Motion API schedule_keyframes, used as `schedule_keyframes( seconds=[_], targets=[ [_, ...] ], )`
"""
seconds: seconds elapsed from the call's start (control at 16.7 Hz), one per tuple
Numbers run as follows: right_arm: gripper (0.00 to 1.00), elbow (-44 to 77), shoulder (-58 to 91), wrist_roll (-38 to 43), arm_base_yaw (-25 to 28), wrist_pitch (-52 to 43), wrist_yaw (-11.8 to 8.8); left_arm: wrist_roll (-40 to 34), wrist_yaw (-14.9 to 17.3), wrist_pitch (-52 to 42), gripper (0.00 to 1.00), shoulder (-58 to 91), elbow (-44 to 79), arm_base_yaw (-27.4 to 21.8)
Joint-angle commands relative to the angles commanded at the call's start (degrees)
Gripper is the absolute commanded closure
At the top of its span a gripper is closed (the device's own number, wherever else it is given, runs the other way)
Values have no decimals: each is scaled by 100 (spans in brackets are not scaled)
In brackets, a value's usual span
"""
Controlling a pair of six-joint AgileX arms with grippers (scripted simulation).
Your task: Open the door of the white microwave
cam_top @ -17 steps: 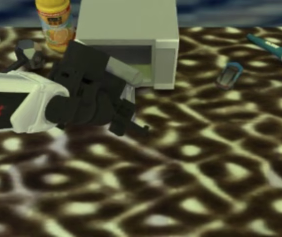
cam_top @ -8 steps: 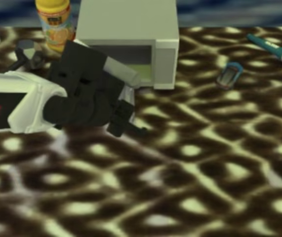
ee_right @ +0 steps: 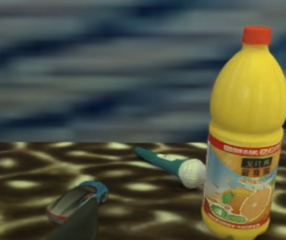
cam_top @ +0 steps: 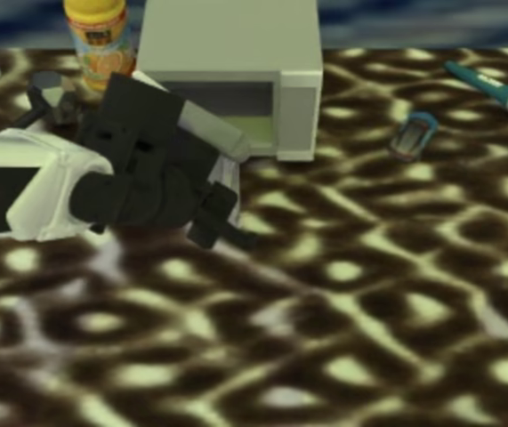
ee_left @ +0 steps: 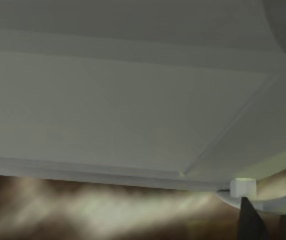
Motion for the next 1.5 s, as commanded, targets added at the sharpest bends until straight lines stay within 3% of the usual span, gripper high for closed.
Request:
schedule_keyframes(
  seconds=[1.14,1.5],
  targets=[
    [0,0,0,0,0,0,0,0,0,0,100,0,0,0],
    [0,0,0,0,0,0,0,223,199,-29,100,-74,-61,94]
  ],
)
